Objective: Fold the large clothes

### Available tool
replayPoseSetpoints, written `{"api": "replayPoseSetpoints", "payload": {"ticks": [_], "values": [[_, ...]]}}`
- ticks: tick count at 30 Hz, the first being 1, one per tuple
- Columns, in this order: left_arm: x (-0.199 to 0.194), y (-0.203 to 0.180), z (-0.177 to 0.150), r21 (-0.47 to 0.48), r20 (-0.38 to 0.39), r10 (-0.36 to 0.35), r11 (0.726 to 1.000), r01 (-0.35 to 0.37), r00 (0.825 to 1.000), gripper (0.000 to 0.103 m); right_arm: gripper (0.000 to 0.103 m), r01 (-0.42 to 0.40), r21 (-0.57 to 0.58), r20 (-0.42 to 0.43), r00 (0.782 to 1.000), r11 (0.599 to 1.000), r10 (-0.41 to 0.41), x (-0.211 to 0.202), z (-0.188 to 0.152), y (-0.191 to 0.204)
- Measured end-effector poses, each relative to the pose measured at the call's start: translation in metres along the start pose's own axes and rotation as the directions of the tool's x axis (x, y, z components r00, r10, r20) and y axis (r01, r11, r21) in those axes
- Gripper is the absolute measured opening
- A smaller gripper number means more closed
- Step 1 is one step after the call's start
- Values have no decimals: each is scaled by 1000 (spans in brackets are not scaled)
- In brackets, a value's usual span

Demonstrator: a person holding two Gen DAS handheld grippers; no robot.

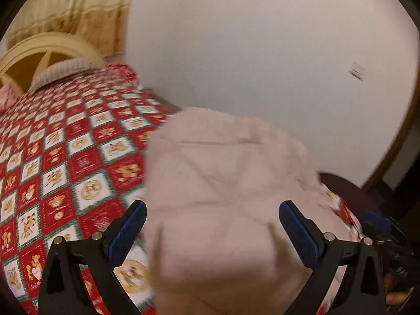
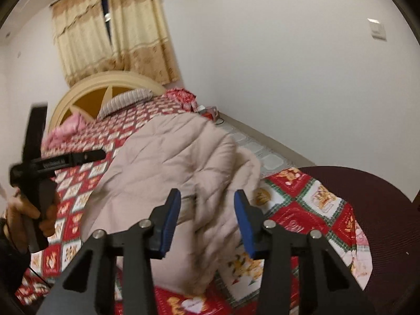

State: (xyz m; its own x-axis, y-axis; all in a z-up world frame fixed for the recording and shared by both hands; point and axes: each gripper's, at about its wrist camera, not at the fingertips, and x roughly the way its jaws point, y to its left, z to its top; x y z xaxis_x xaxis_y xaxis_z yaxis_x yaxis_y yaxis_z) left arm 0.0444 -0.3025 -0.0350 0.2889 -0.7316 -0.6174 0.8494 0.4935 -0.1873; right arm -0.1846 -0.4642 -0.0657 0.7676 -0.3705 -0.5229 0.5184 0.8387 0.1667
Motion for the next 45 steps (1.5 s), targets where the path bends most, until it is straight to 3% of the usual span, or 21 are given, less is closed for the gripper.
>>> {"api": "replayPoseSetpoints", "payload": {"ticks": [2, 5, 9, 12, 16, 22, 27, 32, 35, 38, 39, 42, 45], "values": [[5, -23, -11, 76, -27, 9, 997, -7, 1000, 102, 46, -19, -36, -12, 1000, 999, 19, 11, -6, 14], [24, -43, -29, 155, -54, 103, 983, -94, 993, 102, 46, 5, -67, -51, 999, 998, -8, 31, -21, 31], [42, -50, -42, 173, -76, 146, 976, -131, 986, 102, 46, 20, -2, -130, 991, 1000, -20, 55, -40, 18], [48, -60, -44, 239, -62, 188, 956, -168, 980, 102, 48, 7, 47, -147, 989, 999, 0, 62, -51, 7], [49, -63, -47, 245, -57, 205, 952, -186, 977, 102, 49, -3, 76, -161, 987, 997, 15, 67, -57, 2], [31, -68, -45, 190, -68, 210, 962, -194, 975, 102, 63, -19, 102, -127, 991, 995, 32, 20, -52, 8], [7, -75, -52, 169, -68, 240, 959, -226, 968, 102, 93, 27, 58, -21, 999, 998, -26, -42, -49, 11], [-22, -86, -61, 181, -43, 286, 944, -275, 957, 102, 97, 102, 38, 88, 991, 994, -105, -80, -36, 17], [-38, -92, -67, 205, -24, 346, 920, -334, 938, 102, 103, 116, 76, 112, 986, 990, -125, -83, -29, 20], [-44, -91, -77, 219, -15, 456, 870, -442, 890, 102, 103, 130, 73, 86, 987, 989, -136, -78, -28, 26], [-44, -89, -81, 221, -24, 467, 865, -451, 884, 102, 103, 145, 55, 69, 986, 988, -149, -74, -27, 29], [-40, -78, -92, 202, -93, 438, 888, -414, 894, 102, 103, 203, -1, 13, 979, 979, -203, -66, -29, 40], [-36, -65, -101, 174, -172, 429, 899, -402, 887, 102, 103, 202, -14, -56, 978, 979, -202, -56, -35, 46]]}}
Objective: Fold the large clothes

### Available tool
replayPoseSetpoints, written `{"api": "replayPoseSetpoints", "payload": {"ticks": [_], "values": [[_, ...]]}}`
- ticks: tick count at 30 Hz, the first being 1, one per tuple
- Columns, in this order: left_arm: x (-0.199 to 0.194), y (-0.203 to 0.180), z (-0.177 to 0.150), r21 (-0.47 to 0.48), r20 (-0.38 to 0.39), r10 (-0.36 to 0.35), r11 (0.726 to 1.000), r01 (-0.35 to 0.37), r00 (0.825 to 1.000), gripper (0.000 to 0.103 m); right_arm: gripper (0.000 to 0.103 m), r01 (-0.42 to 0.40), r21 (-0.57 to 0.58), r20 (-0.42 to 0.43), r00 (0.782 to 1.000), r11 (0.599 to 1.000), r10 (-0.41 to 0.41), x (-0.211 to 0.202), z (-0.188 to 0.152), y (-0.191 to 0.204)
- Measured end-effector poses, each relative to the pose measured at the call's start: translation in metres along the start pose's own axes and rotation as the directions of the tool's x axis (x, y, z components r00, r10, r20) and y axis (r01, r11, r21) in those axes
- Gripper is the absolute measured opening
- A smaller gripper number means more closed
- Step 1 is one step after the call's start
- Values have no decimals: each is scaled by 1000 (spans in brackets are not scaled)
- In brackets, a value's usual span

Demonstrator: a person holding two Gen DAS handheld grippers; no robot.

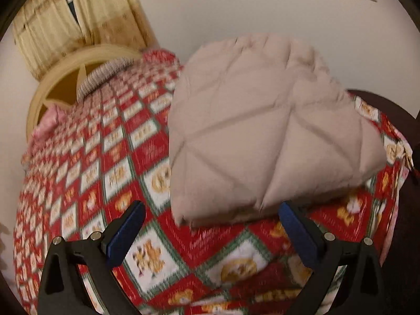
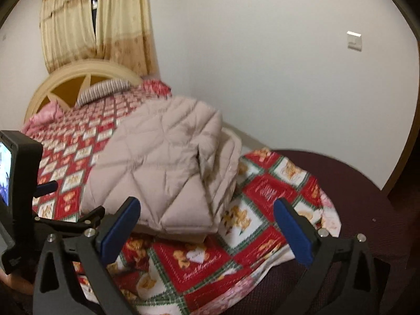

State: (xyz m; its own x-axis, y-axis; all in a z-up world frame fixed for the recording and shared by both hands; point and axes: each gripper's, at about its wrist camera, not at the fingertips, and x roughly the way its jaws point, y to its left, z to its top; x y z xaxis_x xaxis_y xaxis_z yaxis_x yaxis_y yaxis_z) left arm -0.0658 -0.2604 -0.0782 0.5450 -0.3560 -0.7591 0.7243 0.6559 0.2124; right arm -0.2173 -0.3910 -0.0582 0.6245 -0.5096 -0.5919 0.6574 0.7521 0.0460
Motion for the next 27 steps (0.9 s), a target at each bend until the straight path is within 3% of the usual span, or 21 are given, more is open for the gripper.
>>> {"api": "replayPoseSetpoints", "payload": {"ticks": [3, 8, 11, 14, 17, 20, 22, 27], "values": [[0, 11, -7, -19, -27, 15, 1000, -15, 1000, 102, 103, -7, -9, -76, 997, 1000, 6, 9, -4, 4], [-14, 26, -13, -30, -50, 64, 997, -66, 997, 102, 103, -36, 8, -129, 991, 999, 37, 7, -4, 10], [-21, 34, -14, -47, -81, 20, 999, -24, 996, 102, 103, -61, 15, -143, 988, 998, 62, 0, 1, 16], [-34, 36, -10, -49, -60, -10, 999, 7, 998, 102, 103, -93, 11, -121, 988, 996, 94, -13, 8, 23], [-59, 37, -4, -42, 24, 2, 999, -1, 1000, 102, 103, -106, -1, -63, 992, 994, 106, -31, 16, 29], [-91, 42, 3, -55, 142, 12, 998, -4, 990, 102, 103, -112, -4, 27, 993, 994, 112, -55, 26, 31], [-113, 45, 6, -64, 225, 25, 998, -11, 974, 102, 103, -109, 0, 91, 990, 994, 109, -70, 32, 30], [-159, 45, 8, -79, 421, 70, 996, -41, 905, 102, 103, -98, 23, 242, 966, 995, 90, -98, 40, 25]]}}
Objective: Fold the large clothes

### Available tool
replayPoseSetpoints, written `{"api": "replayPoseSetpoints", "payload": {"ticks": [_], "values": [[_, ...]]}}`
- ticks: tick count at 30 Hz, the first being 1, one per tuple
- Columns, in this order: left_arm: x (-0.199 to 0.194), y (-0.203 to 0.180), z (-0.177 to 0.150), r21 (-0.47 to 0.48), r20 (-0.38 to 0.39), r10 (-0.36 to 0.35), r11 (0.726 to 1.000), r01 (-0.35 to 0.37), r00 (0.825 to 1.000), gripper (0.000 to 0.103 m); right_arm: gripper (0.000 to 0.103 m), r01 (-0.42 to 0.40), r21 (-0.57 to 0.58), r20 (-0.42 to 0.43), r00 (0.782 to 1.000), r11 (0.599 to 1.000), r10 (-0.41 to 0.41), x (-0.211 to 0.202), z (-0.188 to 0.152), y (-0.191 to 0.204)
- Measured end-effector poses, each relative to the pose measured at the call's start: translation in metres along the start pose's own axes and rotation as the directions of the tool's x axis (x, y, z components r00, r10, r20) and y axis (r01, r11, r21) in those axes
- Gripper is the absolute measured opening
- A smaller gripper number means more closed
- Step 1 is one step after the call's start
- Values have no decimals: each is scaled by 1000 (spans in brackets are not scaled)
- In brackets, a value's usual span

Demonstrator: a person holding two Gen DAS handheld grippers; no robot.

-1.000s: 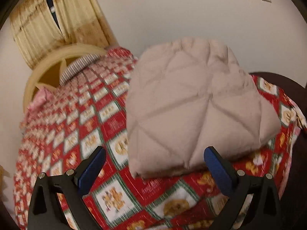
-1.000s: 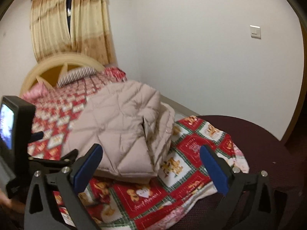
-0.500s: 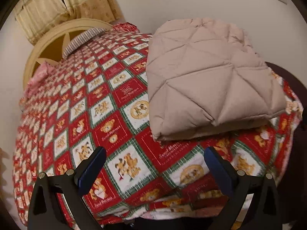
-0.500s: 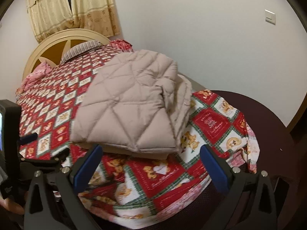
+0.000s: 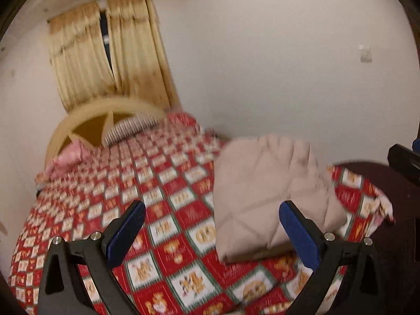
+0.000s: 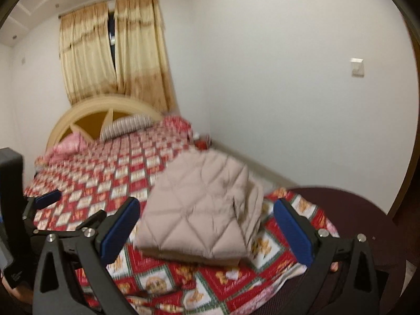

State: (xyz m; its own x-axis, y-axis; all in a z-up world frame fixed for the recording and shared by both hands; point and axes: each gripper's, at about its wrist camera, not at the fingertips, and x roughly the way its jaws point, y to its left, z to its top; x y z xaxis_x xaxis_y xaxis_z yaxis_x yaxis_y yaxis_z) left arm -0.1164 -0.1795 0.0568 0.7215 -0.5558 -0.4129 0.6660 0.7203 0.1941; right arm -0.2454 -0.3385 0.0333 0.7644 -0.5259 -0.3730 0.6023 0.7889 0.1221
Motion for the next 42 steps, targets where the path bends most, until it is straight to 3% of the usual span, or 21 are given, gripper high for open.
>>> {"api": "replayPoseSetpoints", "payload": {"ticks": [4, 8, 19, 42], "values": [[-18, 1, 9, -20, 80, -25, 999, 27, 996, 102, 103, 9, 22, 77, 997, 1000, -10, -9, 5, -4], [-24, 3, 11, -41, 107, -45, 998, 50, 993, 102, 103, 12, 38, 109, 994, 999, -16, -9, 4, -6], [-23, 19, 9, -136, 112, -64, 988, 79, 992, 102, 103, 3, 52, 115, 993, 999, -9, -9, -2, -8], [-20, 16, 8, -125, 93, -53, 990, 64, 994, 102, 103, -4, 36, 93, 996, 999, 0, -5, -4, -5]]}}
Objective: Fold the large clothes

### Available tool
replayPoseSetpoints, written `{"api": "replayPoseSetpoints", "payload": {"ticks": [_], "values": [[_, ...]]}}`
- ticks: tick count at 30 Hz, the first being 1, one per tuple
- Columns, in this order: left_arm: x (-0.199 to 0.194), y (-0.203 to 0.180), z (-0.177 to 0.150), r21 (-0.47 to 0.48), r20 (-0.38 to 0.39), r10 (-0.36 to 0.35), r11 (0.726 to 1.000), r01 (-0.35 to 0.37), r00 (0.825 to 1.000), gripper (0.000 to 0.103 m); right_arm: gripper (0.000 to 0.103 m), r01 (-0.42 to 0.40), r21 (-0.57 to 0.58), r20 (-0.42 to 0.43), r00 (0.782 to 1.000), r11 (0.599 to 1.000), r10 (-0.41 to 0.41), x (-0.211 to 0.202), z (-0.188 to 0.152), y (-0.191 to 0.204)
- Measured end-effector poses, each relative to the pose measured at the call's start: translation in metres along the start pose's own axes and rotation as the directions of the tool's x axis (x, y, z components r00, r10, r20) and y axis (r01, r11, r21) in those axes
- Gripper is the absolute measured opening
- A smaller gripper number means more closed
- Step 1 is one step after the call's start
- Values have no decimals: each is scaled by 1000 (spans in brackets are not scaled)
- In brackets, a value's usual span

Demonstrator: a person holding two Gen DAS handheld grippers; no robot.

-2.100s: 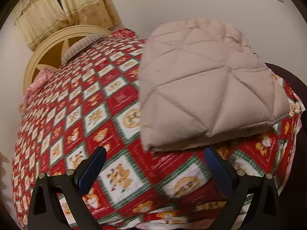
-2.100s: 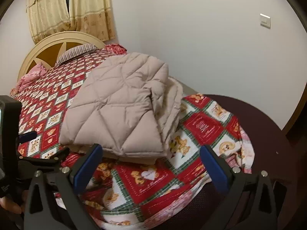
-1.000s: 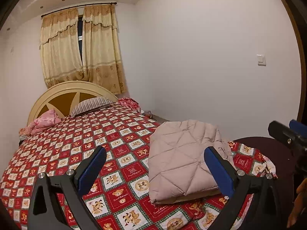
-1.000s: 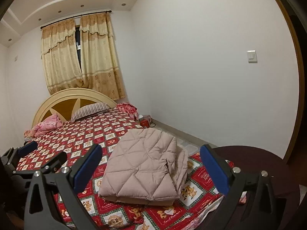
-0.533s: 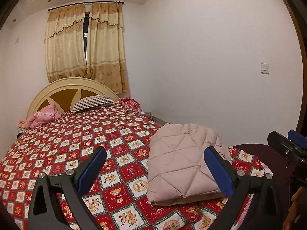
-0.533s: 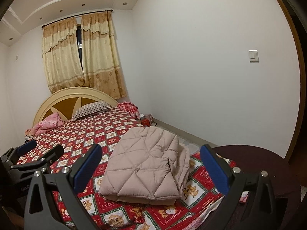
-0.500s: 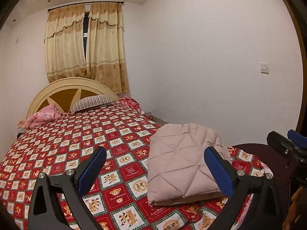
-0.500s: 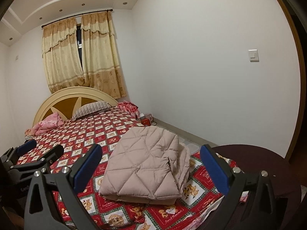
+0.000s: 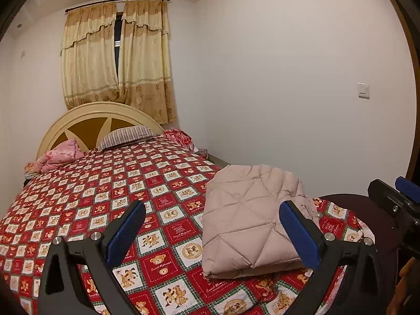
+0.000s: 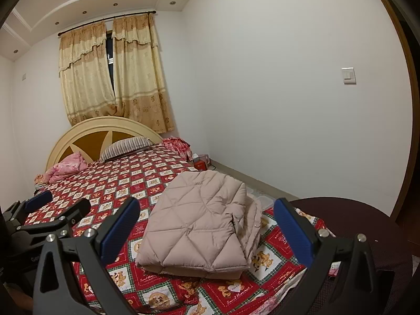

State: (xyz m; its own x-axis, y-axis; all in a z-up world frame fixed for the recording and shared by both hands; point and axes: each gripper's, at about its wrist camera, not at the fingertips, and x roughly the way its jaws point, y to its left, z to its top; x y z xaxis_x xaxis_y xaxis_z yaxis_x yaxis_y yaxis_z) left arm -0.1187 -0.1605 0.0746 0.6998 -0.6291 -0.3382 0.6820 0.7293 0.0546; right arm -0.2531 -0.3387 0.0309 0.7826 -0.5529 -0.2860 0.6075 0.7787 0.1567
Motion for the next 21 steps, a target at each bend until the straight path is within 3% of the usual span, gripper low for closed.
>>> {"api": "replayPoseSetpoints", "payload": {"ticks": [21], "values": [[13, 6, -4, -5, -37, 34, 999, -34, 999, 102, 103, 11, 11, -20, 1000, 1000, -11, 6, -4, -4]]}}
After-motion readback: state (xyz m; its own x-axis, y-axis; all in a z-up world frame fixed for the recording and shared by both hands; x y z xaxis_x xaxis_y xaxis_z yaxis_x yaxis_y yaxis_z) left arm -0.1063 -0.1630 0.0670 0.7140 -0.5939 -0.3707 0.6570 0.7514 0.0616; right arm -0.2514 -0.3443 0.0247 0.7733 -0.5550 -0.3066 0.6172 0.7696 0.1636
